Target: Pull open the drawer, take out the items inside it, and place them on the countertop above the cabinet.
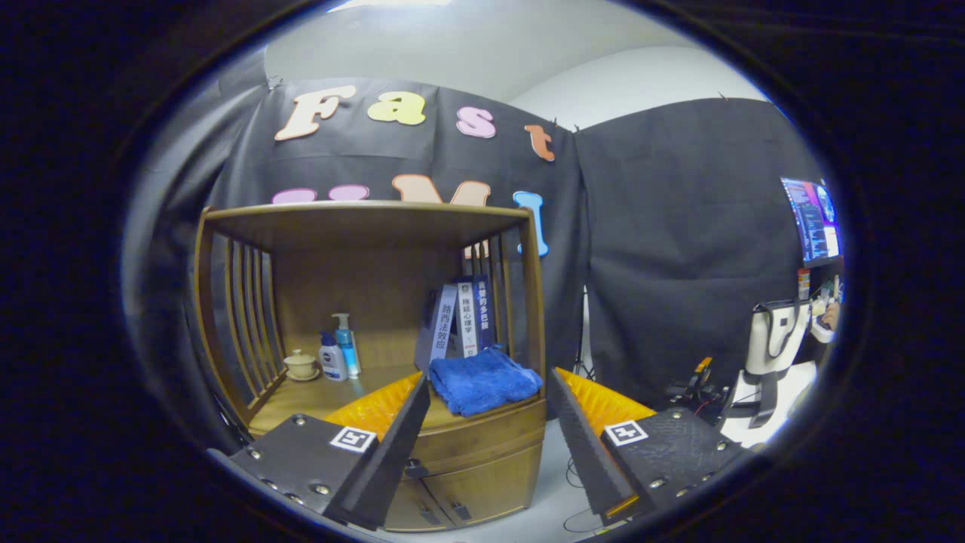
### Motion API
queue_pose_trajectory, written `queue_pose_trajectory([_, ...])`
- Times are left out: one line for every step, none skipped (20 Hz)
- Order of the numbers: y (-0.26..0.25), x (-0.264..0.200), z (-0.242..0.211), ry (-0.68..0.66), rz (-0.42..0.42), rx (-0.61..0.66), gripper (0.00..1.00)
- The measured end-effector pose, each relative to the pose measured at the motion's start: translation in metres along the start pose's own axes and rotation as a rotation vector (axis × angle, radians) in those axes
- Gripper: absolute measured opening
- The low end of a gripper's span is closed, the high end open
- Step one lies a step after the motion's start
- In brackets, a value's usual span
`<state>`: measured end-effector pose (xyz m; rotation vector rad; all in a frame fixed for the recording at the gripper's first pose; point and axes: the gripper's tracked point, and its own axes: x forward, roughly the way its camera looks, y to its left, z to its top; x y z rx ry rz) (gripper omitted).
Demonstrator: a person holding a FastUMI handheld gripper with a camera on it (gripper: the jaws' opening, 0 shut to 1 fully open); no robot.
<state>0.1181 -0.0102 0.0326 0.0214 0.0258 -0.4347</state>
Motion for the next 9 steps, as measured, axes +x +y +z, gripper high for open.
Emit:
queue_pose_trajectory([-0.006, -0.005, 0.004, -0.008, -0.009, -0.011, 0.95])
queue_pose_trajectory([-0.010, -0.009, 0.005, -0.006, -0.016, -0.021, 0.95])
queue_pose_trajectory([-0.013, -0.011, 0.004, -0.002, -0.019, -0.027, 0.95])
queue_pose_trajectory([-0.013, -0.014, 0.004, -0.002, -0.014, -0.024, 0.95])
queue_pose_trajectory([-0.013, -0.013, 0.010, -0.023, -0.004, -0.015, 0.95])
queue_pose_trajectory([-0.012, -0.013, 0.013, -0.041, 0.009, -0.004, 0.95])
queue_pose_trajectory([-0.015, -0.015, 0.012, -0.045, 0.012, 0.005, 0.95])
queue_pose_trajectory([-0.020, -0.016, 0.011, -0.041, 0.003, 0.003, 0.95])
queue_pose_trajectory([-0.028, -0.016, 0.009, -0.035, -0.012, -0.006, 0.95])
